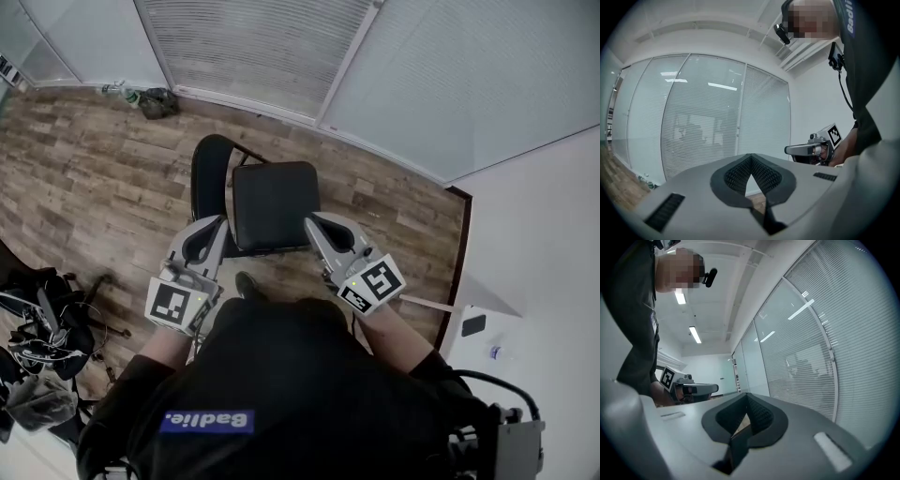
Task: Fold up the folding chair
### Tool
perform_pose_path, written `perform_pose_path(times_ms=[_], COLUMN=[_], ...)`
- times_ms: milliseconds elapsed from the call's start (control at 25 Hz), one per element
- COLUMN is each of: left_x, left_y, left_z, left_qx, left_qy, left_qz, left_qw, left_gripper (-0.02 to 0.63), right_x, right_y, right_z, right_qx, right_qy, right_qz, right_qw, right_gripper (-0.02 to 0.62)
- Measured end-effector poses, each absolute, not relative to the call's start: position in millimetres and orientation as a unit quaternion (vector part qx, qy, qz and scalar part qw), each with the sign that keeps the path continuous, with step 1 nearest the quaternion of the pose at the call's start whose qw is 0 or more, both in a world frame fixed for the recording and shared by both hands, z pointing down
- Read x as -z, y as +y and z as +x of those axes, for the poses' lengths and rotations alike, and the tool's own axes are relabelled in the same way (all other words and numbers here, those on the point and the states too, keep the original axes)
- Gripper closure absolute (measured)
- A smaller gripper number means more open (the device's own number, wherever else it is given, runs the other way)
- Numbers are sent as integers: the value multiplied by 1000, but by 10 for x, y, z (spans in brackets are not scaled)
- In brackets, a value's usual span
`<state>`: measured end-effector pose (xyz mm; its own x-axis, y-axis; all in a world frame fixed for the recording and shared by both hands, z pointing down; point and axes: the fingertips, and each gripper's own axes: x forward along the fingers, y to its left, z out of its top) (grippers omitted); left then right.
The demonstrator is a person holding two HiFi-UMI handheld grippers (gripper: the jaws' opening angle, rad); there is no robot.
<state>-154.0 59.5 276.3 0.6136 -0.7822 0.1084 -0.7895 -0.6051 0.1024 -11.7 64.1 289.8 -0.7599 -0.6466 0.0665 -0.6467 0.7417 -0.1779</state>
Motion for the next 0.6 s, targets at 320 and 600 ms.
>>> perform_pose_path(times_ms=[320,600], left_x=[-3009,-3251], left_y=[255,-58], left_z=[-1467,-1314], left_qx=[-52,-56], left_qy=[-445,-497], left_qz=[890,860], left_qw=[86,100], left_gripper=[601,601], right_x=[-3085,-3366], right_y=[341,64], right_z=[2,321], right_qx=[-115,-131], right_qy=[-932,-939], right_qz=[344,317], right_qw=[-3,6], right_gripper=[594,592])
